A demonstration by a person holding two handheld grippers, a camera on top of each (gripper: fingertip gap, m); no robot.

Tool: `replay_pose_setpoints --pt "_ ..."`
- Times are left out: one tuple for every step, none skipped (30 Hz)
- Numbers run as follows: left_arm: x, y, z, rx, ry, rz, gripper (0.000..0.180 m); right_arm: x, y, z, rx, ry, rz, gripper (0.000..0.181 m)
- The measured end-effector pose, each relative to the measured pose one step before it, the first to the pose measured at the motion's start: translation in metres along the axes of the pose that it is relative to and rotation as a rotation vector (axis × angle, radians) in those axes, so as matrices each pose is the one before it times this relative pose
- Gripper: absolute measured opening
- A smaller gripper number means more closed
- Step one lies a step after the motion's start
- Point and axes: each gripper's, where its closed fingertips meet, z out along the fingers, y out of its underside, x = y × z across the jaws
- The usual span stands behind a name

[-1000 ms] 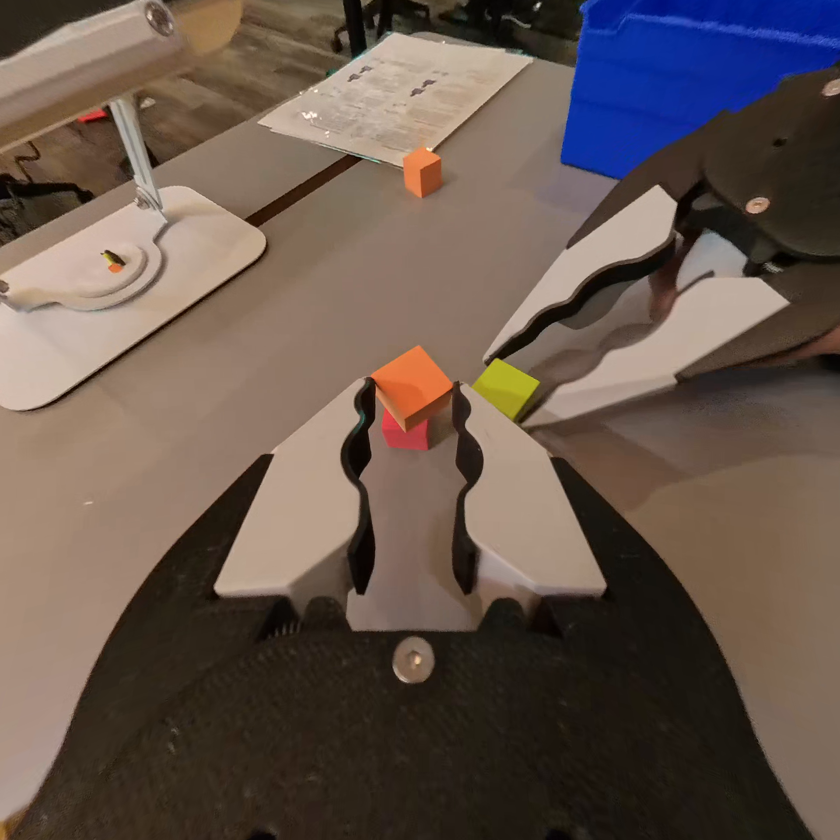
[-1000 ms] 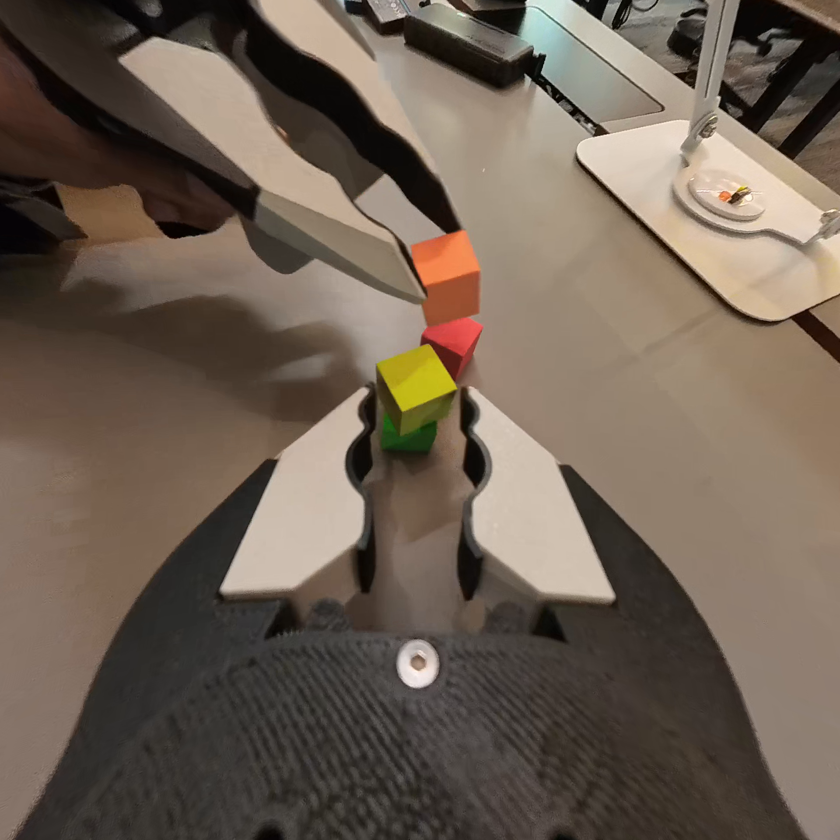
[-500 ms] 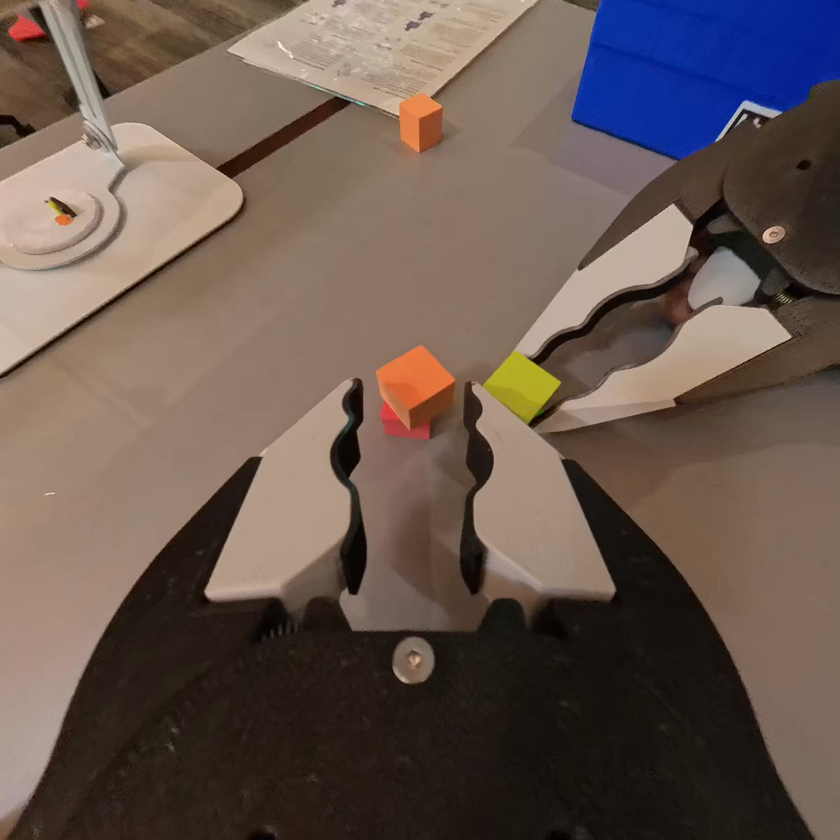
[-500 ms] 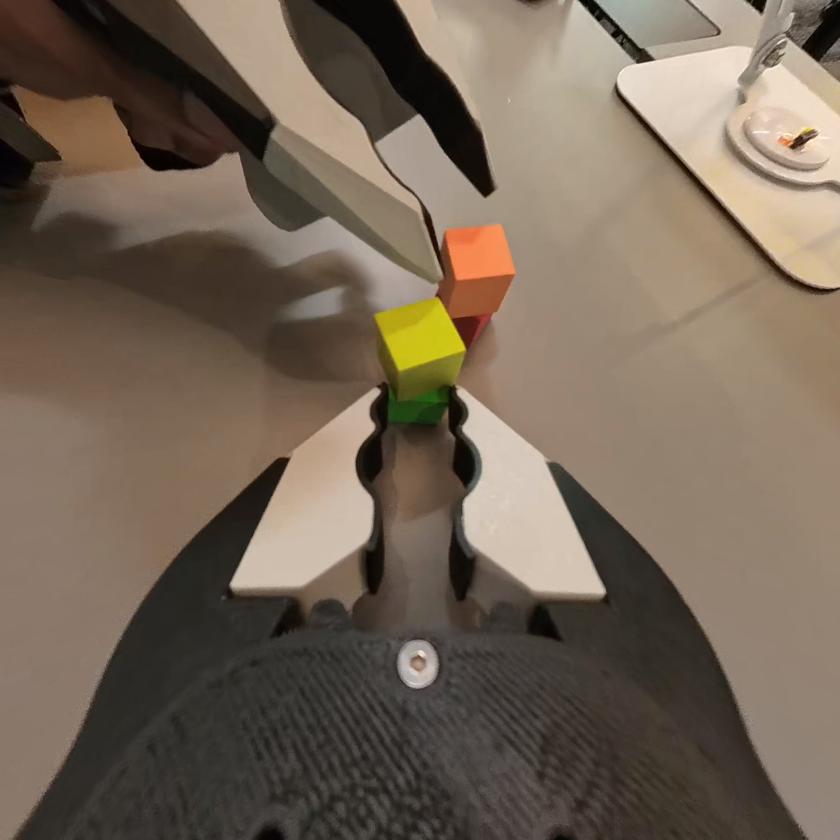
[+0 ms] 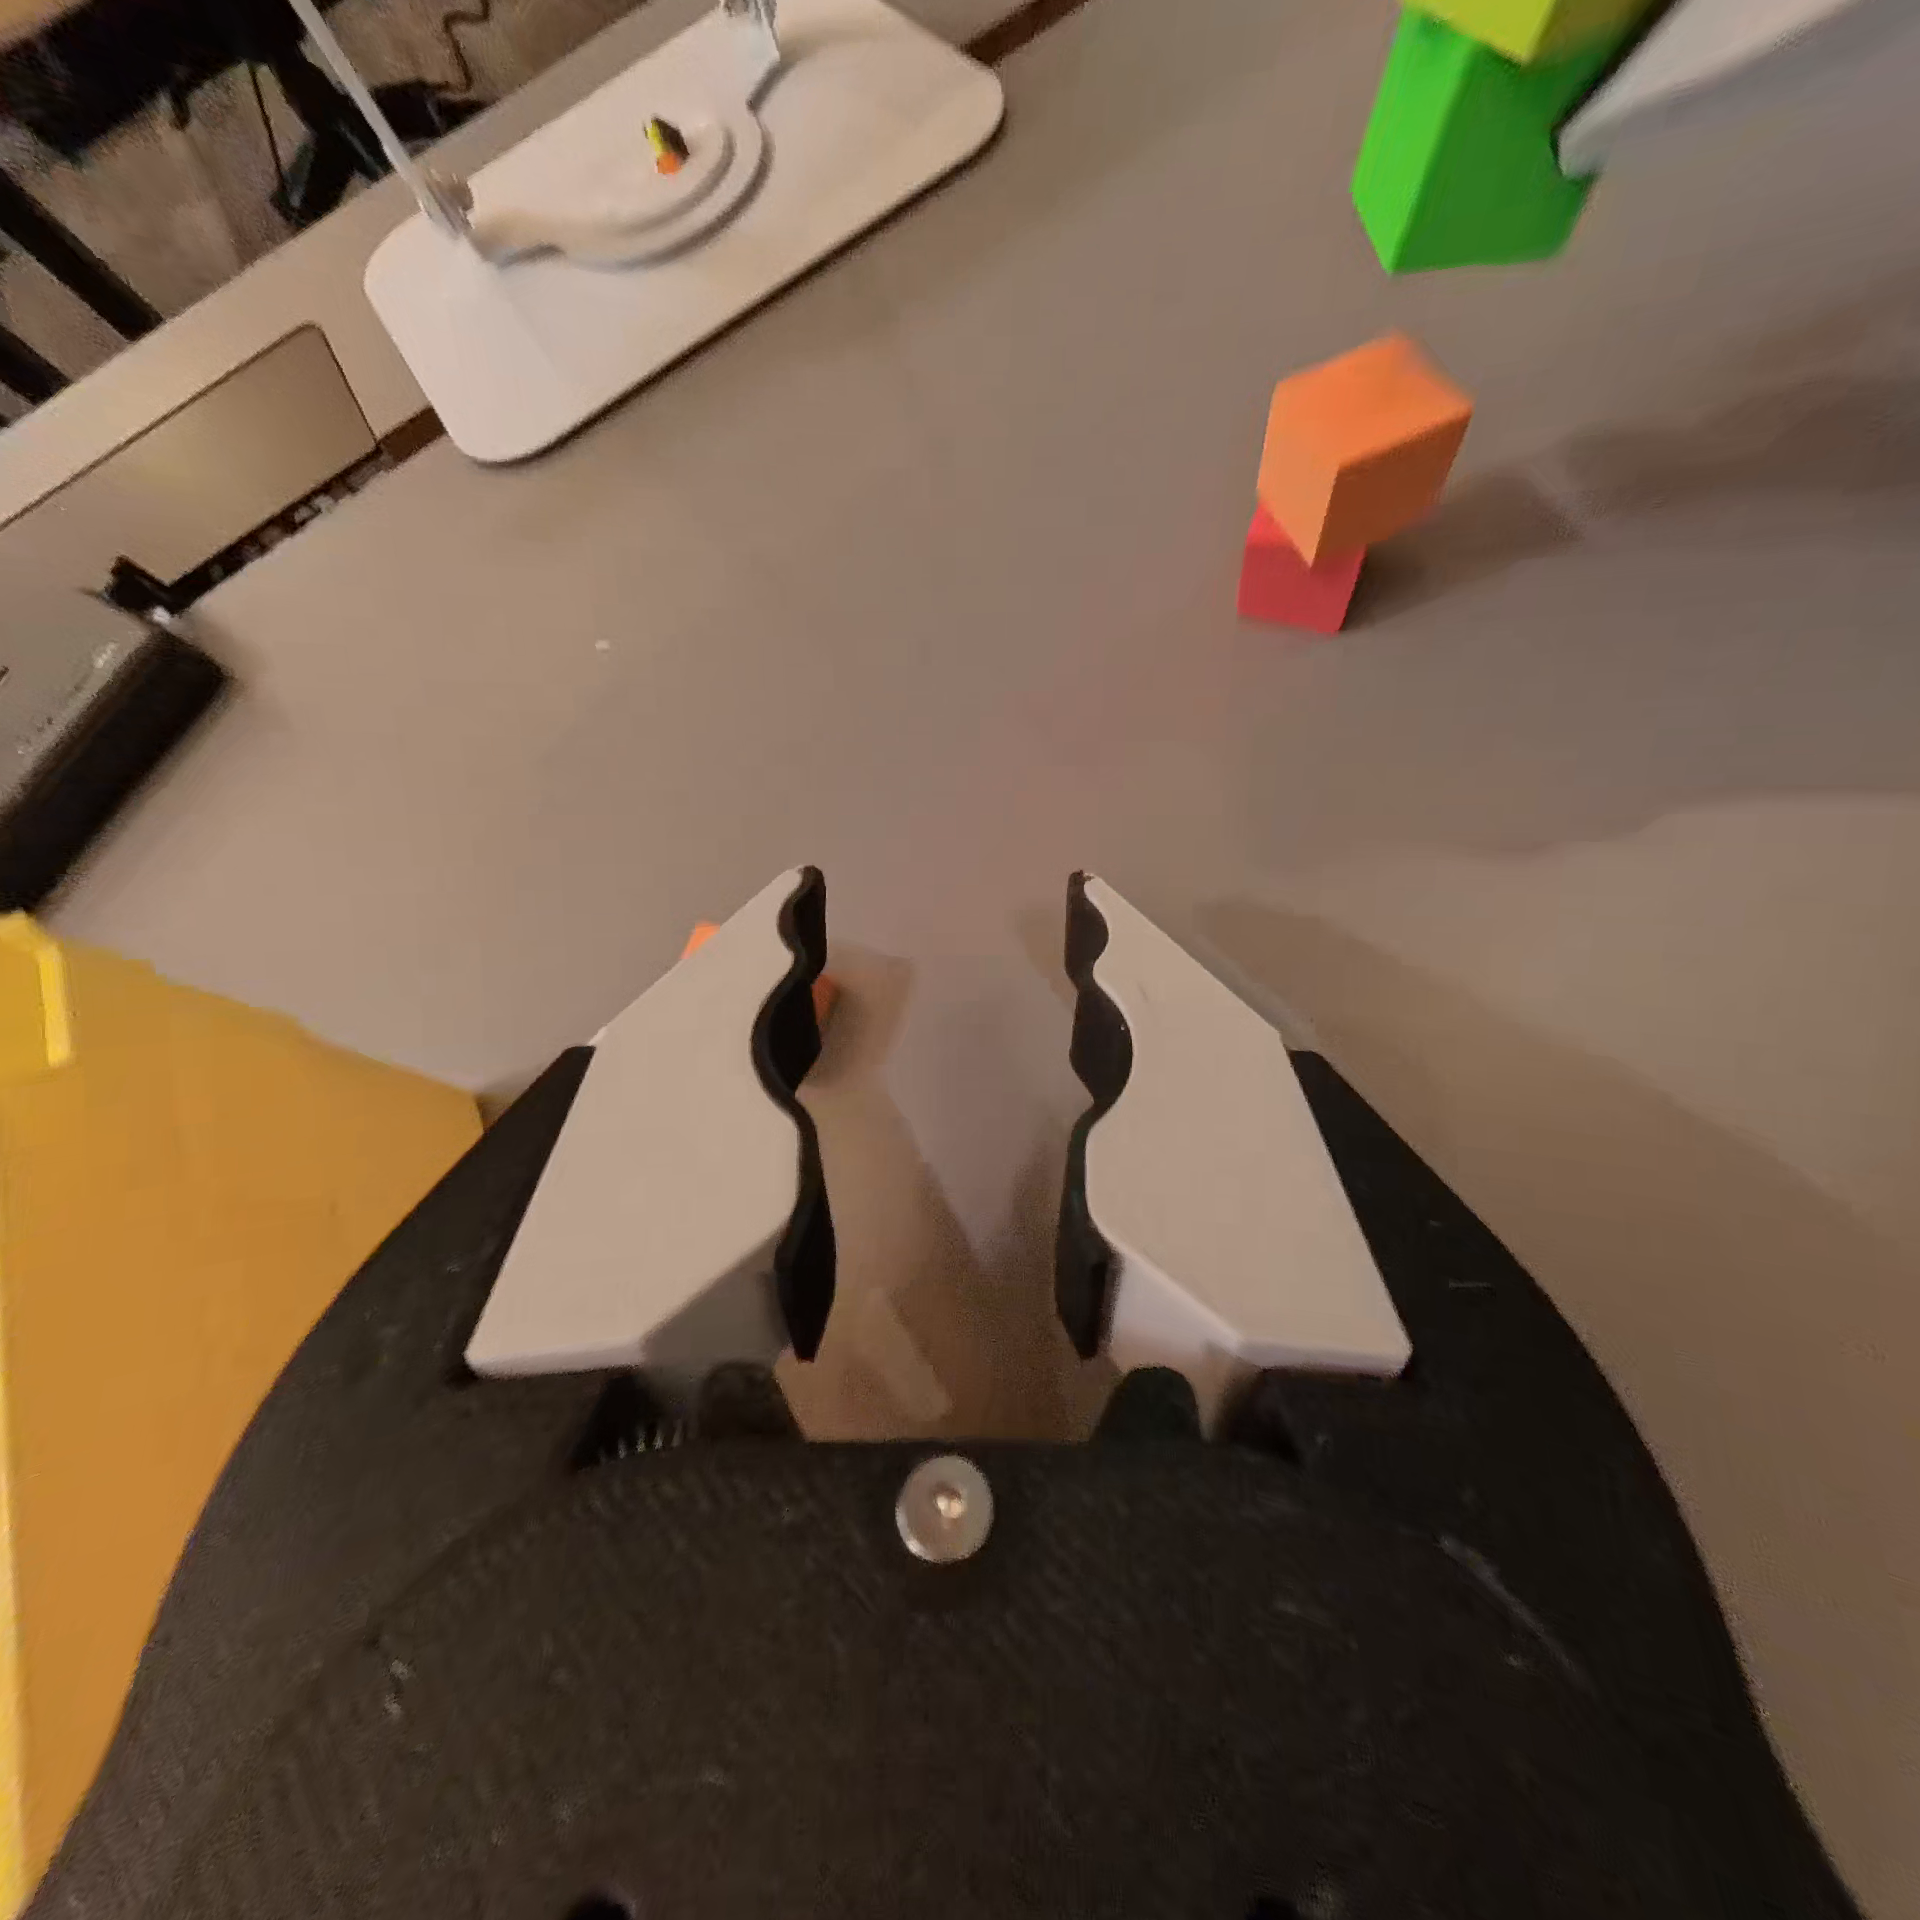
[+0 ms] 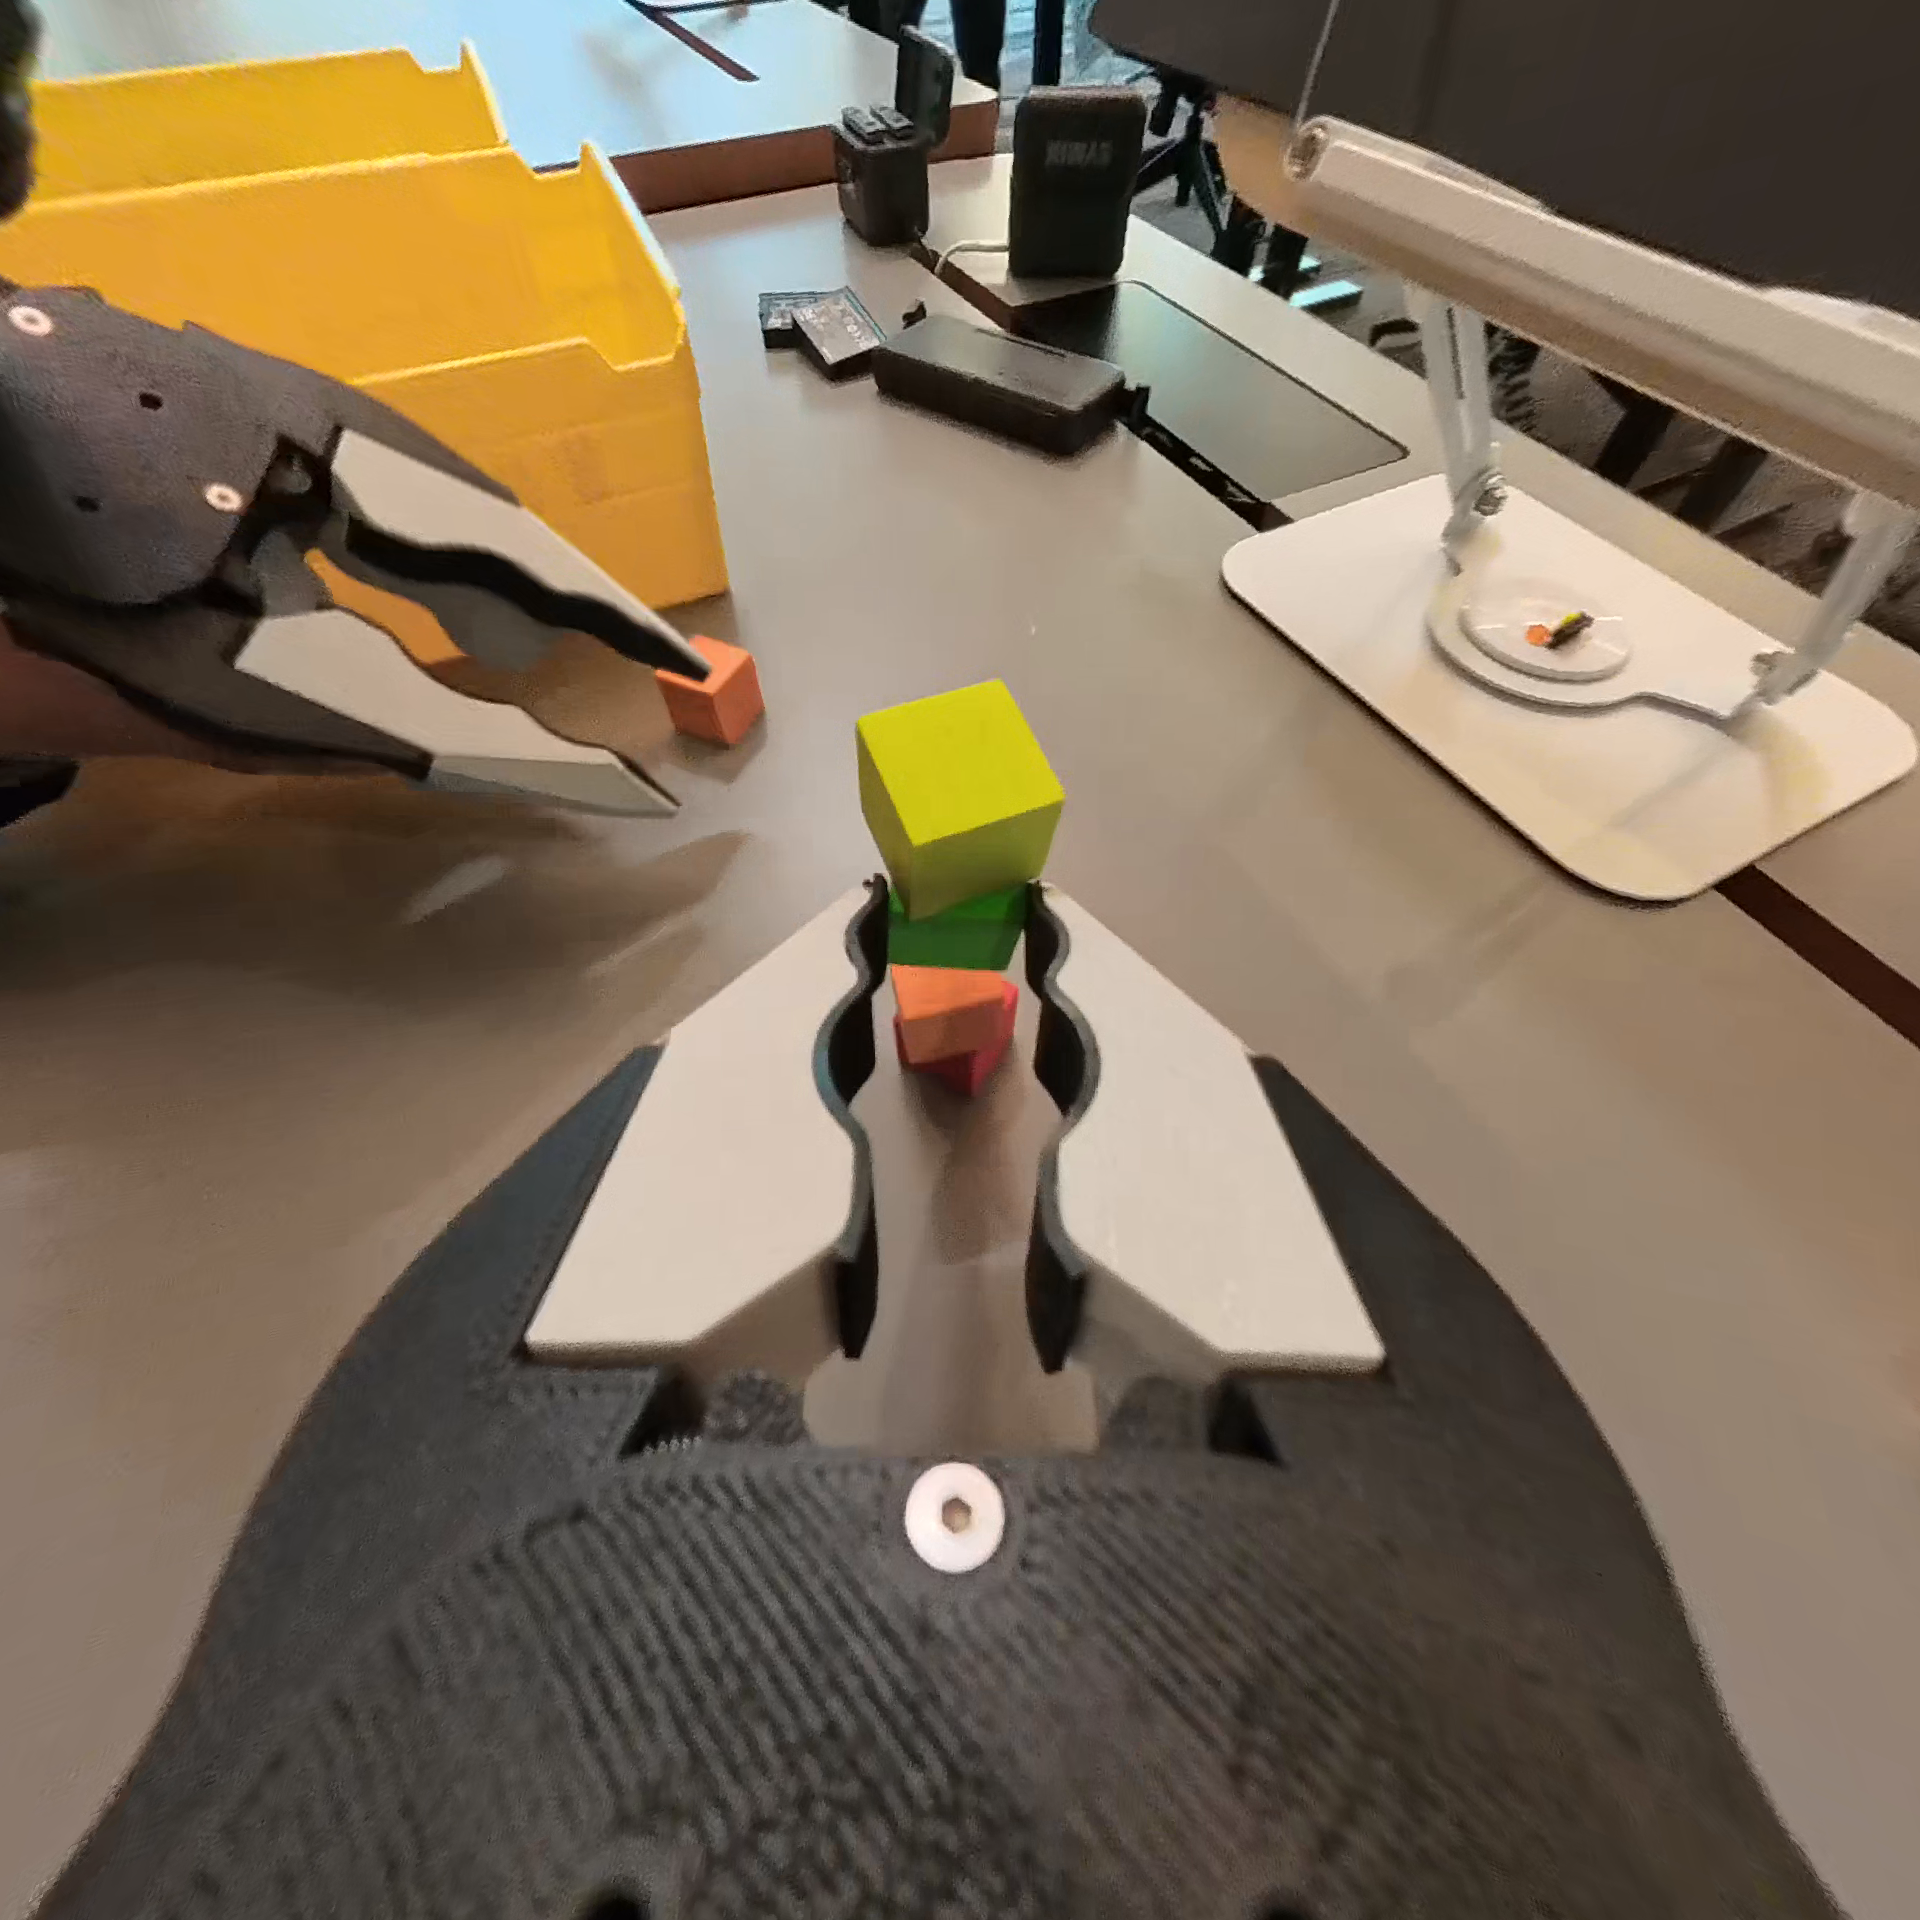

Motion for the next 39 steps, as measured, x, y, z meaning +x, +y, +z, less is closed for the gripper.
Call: replay_pose_setpoints --pt "-0.00014 0.00568 -0.00252 -0.0081 -0.0116 0.0059 0.042 -0.00124 -0.00034 0.00357 -0.0075 -0.0063 -0.0060 0.024" --pt "-0.00202 0.00360 -0.00381 0.0041 -0.0237 0.0021 0.042 -0.00106 -0.00004 0.00290 -0.0078 -0.0017 -0.0095 0.024" --pt "-0.00251 0.00113 -0.00457 0.0194 -0.0248 -0.0017 0.040 -0.00062 0.00033 0.00222 -0.0077 0.0004 -0.0090 0.024" --pt "-0.00290 -0.00057 -0.00401 0.0269 -0.0229 -0.0095 0.038 -0.00078 0.00110 0.00178 -0.0081 -0.0006 -0.0059 0.024" --pt "-0.00384 -0.00166 -0.00288 0.0247 -0.0230 -0.0136 0.038 -0.00049 0.00241 0.00171 -0.0108 -0.0013 -0.0027 0.024" --pt "-0.00512 -0.00239 -0.00114 0.0177 -0.0249 -0.0120 0.038 0.00035 0.00362 0.00178 -0.0143 0.0001 -0.0003 0.024" --pt "-0.00533 -0.00217 0.00072 0.0088 -0.0227 -0.0081 0.039 0.00051 0.00372 0.00154 -0.0131 -0.0007 0.0012 0.024" --pt "-0.00214 -0.00071 0.00225 -0.0008 -0.0041 -0.0083 0.038 0.00049 0.00284 0.00134 -0.0079 -0.0030 0.0038 0.024" --pt "0.00025 0.00147 0.00387 -0.0147 0.0055 -0.0072 0.039 0.00035 0.00195 0.00092 -0.0037 -0.0045 0.0068 0.024" --pt "-0.00128 0.00383 0.00461 -0.0296 -0.0093 -0.0014 0.041 -0.00017 0.00110 0.00070 -0.0011 -0.0066 0.0068 0.024" --pt "-0.00181 0.00451 0.00497 -0.0327 -0.0187 0.0051 0.045 -0.00040 0.00030 0.00055 0.0019 -0.0057 0.0038 0.024" --pt "-0.00132 0.00400 0.00460 -0.0273 -0.0228 0.0043 0.052 -0.00032 0.00001 0.00010 0.0016 -0.0024 0.0006 0.024" --pt "-0.00038 0.00295 0.00346 -0.0199 -0.0186 0.0065 0.056 -0.00029 -0.00023 -0.00049 0.0004 -0.0003 -0.0028 0.027" --pt "-0.00076 0.00115 0.00221 -0.0058 -0.0188 0.0069 0.057 -0.00008 -0.00065 -0.00132 0.0023 0.0016 -0.0058 0.031" --pt "-0.00134 -0.00050 0.00116 0.0063 -0.0172 0.0022 0.057 0.00079 -0.00104 -0.00264 0.0053 0.0055 -0.0063 0.033" --pt "-0.00180 -0.00107 0.00057 0.0096 -0.0132 -0.0033 0.056 0.00255 -0.00127 -0.00405 0.0080 0.0118 -0.0048 0.034" --pt "-0.00282 -0.00087 0.00073 0.0073 -0.0134 -0.0098 0.055 0.00466 -0.00105 -0.00539 0.0114 0.0179 -0.0012 0.034" --pt "-0.00224 -0.00002 0.00116 -0.0008 -0.0067 -0.0143 0.055 0.00659 -0.00102 -0.00625 0.0154 0.0209 0.0059 0.034" --pt "0.00043 0.00044 0.00176 -0.0071 0.0077 -0.0138 0.055 0.00856 -0.00063 -0.00686 0.0184 0.0231 0.0136 0.035" --pt "0.00064 0.00074 0.00223 -0.0101 0.0053 -0.0087 0.054 0.01090 0.00004 -0.00752 0.0199 0.0290 0.0183 0.035" --pt "-0.00065 0.00109 0.00256 -0.0116 -0.0052 -0.0007 0.053 0.01382 0.00101 -0.00777 0.0202 0.0395 0.0209 0.036" --pt "-0.00137 0.00124 0.00254 -0.0143 -0.0092 0.0037 0.053 0.01662 0.00227 -0.00773 0.0202 0.0479 0.0231 0.036" --pt "-0.00098 0.00021 0.00199 -0.0081 -0.0064 0.0019 0.053 0.01871 0.00365 -0.00690 0.0174 0.0516 0.0296 0.037" --pt "-0.00064 -0.00027 0.00154 -0.0045 -0.0044 0.0000 0.052 0.01974 0.00497 -0.00563 0.0104 0.0542 0.0383 0.040" --pt "-0.00056 0.00014 0.00102 -0.0042 -0.0017 -0.0015 0.047 0.01984 0.00519 -0.00396 0.0058 0.0567 0.0424 0.043" --pt "0.00042 0.00069 0.00070 -0.0060 0.0069 -0.0037 0.041 0.01865 0.00427 -0.00197 0.0059 0.0572 0.0414 0.048" --pt "-0.00001 0.00056 0.00044 -0.0044 0.0060 -0.0064 0.036 0.01595 0.00325 0.00030 0.0065 0.0531 0.0328 0.056" --pt "-0.00025 0.00044 0.00043 -0.0034 0.0057 -0.0078 0.032 0.01273 0.00260 0.00232 0.0039 0.0491 0.0160 0.065" --pt "-0.00044 0.00025 0.00034 -0.0021 0.0039 -0.0084 0.030 0.01021 0.00313 0.00417 -0.0046 0.0487 -0.0005 0.071" --pt "-0.00014 -0.00020 0.00005 0.0009 0.0049 -0.0050 0.028 0.00793 0.00387 0.00575 -0.0149 0.0450 -0.0108 0.077" --pt "0.00091 -0.00022 -0.00020 0.0023 0.0080 -0.0004 0.027 0.00591 0.00430 0.00643 -0.0244 0.0370 -0.0131 0.078" --pt "0.00042 -0.00015 -0.00015 0.0011 0.0028 0.0010 0.027 0.00471 0.00427 0.00663 -0.0354 0.0303 -0.0091 0.079" --pt "0.00138 -0.00059 -0.00044 0.0045 0.0065 0.0052 0.027 0.00421 0.00183 0.00614 -0.0276 0.0248 -0.0086 0.080" --pt "0.00192 -0.00243 -0.00156 0.0163 0.0062 0.0027 0.027 0.00394 -0.00076 0.00602 -0.0115 0.0199 -0.0055 0.076" --pt "0.00338 -0.00517 -0.00358 0.0293 0.0114 0.0011 0.027 0.00441 -0.00109 0.00619 -0.0098 0.0171 0.0036 0.073" --pt "0.00248 -0.00731 -0.00518 0.0342 0.0012 0.0009 0.026 0.00486 -0.00030 0.00690 -0.0162 0.0148 0.0115 0.071" --pt "0.00124 -0.00978 -0.00668 0.0414 -0.0086 0.0081 0.026 0.00466 0.00086 0.00742 -0.0249 0.0099 0.0157 0.069" --pt "0.00143 -0.01187 -0.00760 0.0489 -0.0097 0.0159 0.026 0.00432 0.00269 0.00749 -0.0355 0.0056 0.0157 0.066" --pt "0.00112 -0.01233 -0.00786 0.0419 -0.0105 0.0138 0.026 0.00316 0.00442 0.00738 -0.0460 -0.0039 0.0129 0.060"
